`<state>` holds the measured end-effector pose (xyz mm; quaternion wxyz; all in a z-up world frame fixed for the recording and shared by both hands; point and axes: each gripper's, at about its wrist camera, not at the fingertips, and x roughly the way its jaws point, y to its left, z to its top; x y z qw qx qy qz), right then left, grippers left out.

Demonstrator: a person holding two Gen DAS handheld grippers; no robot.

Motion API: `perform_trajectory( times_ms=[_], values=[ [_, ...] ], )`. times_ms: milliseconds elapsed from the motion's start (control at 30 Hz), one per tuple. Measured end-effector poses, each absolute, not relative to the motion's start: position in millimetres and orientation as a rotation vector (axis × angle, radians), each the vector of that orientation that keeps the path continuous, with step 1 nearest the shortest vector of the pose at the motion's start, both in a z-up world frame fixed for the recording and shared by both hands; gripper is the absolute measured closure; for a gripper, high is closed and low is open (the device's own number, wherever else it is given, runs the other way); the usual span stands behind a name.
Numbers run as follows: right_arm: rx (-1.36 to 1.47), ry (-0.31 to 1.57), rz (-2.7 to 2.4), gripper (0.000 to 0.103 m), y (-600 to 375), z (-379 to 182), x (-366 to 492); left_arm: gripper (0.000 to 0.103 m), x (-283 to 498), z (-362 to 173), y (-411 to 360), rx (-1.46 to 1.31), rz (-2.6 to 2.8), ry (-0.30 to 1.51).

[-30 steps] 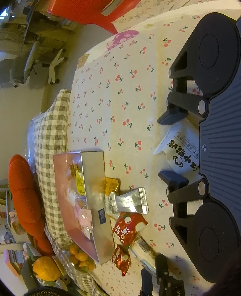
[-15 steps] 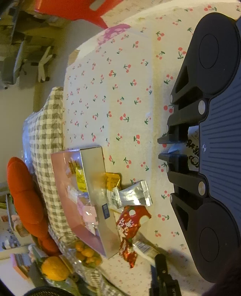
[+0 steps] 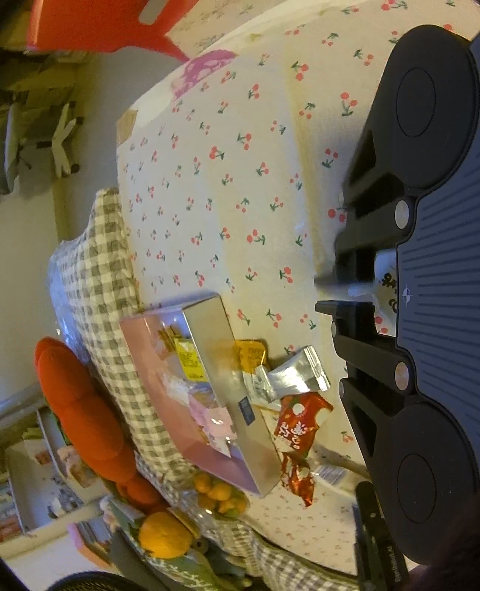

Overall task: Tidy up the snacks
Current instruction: 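Grasp the white-and-blue bread packet with the left tool while the right tool grasps the white square packet, then carry both held packets up and over the pink box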

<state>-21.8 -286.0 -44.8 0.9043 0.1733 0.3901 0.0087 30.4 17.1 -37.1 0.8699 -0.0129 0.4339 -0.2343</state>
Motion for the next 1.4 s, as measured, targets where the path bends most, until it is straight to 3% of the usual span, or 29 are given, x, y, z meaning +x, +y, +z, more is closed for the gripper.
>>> perform_trajectory(
  times_ms=[33,100,167,200,367,633,667,767,1033,1200,1233,1300,1400],
  values=[
    [0.36,0.818,0.01,0.085,-286,-45,-23,0.081,30,-37,17,-0.026,-0.491,0.905],
    [0.357,0.826,-0.007,0.056,-283,-43,-28,0.077,30,-38,15,-0.025,-0.493,0.9],
    [0.349,0.828,-0.023,0.038,-280,-41,-33,0.073,29,-39,13,-0.016,-0.494,0.893],
    [0.345,0.835,-0.028,0.037,-277,-39,-36,0.07,29,-39,12,-0.01,-0.495,0.893],
    [0.33,0.92,-0.057,0.036,-266,-42,-43,0.064,31,-43,8,0.013,-0.488,0.9],
    [0.298,0.965,-0.089,0.035,-255,-55,-40,0.065,30,-46,4,0.052,-0.483,0.89],
    [0.294,0.96,-0.09,0.037,-255,-55,-40,0.065,30,-46,4,0.059,-0.484,0.889],
    [0.277,0.945,-0.086,0.057,-254,-53,-40,0.073,29,-45,4,0.072,-0.476,0.89],
    [0.342,0.916,-0.043,0.079,-261,-41,-37,0.083,32,-35,10,0.03,-0.465,0.911],
    [0.431,0.952,-0.051,0.073,-270,-48,-34,0.083,34,-35,15,-0.004,-0.454,0.947],
    [0.453,0.957,-0.051,0.07,-272,-50,-33,0.083,34,-35,15,-0.004,-0.453,0.949],
    [0.493,0.959,-0.06,0.049,-276,-52,-32,0.083,34,-35,14,-0.003,-0.45,0.951],
    [0.497,0.947,-0.053,0.044,-271,-51,-31,0.083,34,-35,13,-0.007,-0.443,0.952]
  ],
)
